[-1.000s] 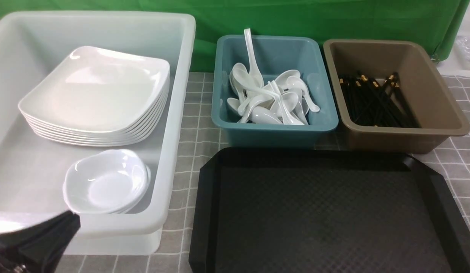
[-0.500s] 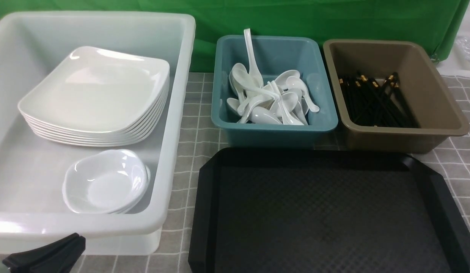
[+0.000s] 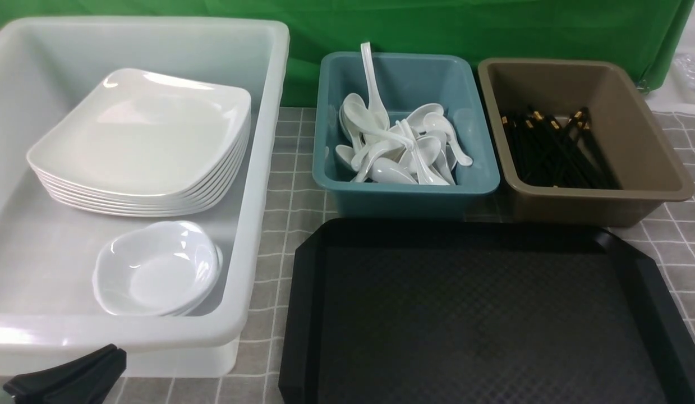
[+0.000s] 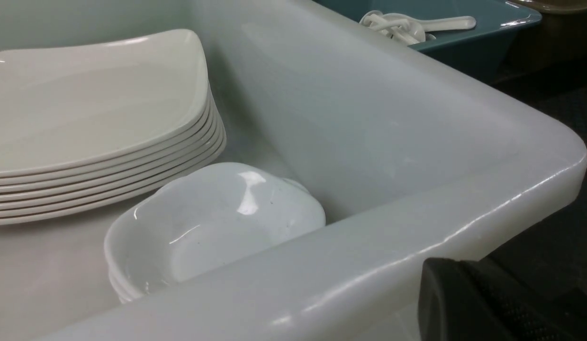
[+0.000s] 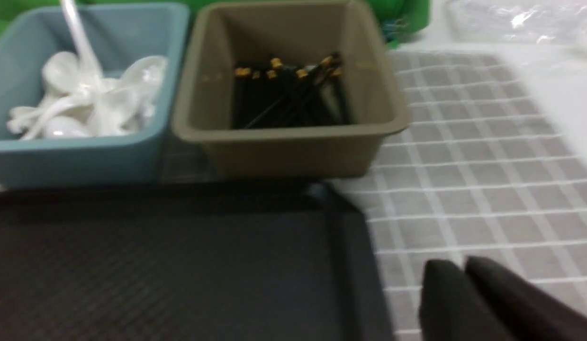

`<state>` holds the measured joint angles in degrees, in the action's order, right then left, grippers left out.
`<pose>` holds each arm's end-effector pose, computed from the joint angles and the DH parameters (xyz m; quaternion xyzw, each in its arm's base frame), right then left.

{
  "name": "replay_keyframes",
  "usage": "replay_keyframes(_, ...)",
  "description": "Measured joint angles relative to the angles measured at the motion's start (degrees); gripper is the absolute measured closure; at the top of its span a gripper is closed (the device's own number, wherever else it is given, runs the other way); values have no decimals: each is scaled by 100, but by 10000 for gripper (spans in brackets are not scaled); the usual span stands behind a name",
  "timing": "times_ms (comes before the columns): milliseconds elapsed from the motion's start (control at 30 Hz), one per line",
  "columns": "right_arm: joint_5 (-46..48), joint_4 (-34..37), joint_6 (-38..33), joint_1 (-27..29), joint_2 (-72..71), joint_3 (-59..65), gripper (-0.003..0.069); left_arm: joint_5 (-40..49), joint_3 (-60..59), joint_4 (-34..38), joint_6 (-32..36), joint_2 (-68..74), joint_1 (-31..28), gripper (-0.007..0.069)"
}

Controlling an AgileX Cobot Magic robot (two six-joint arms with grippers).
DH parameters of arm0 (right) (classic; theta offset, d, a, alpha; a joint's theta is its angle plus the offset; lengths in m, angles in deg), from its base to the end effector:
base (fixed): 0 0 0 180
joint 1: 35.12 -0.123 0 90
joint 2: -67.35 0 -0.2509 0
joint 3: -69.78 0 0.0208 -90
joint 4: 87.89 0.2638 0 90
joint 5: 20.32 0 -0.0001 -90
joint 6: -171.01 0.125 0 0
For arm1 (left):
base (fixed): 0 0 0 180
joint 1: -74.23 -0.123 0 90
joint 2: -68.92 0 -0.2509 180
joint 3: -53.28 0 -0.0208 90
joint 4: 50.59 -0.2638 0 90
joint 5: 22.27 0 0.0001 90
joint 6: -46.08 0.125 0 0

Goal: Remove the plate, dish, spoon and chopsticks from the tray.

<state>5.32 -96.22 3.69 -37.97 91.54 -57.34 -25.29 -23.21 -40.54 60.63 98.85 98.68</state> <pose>0.1456 -0.0006 0.2781 0.0353 0.7788 0.0193 0.6260 0.1489 -0.0664 0.1644 0.1936 0.7608 -0.1037 0.6107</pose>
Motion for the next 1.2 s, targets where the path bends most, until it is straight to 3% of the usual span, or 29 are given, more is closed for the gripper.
replay_keyframes(333,-1486,103,-670,55,-825,2011,642,0,0,0,0,0,0,615)
replay_keyframes(700,-1183,232,-1168,223,-1521,2368,642,-6,0,0,2,-10,0,615)
replay_keyframes(1200,-1189,250,-1185,223,-1521,2368,619,-6,0,0,2,-10,0,615)
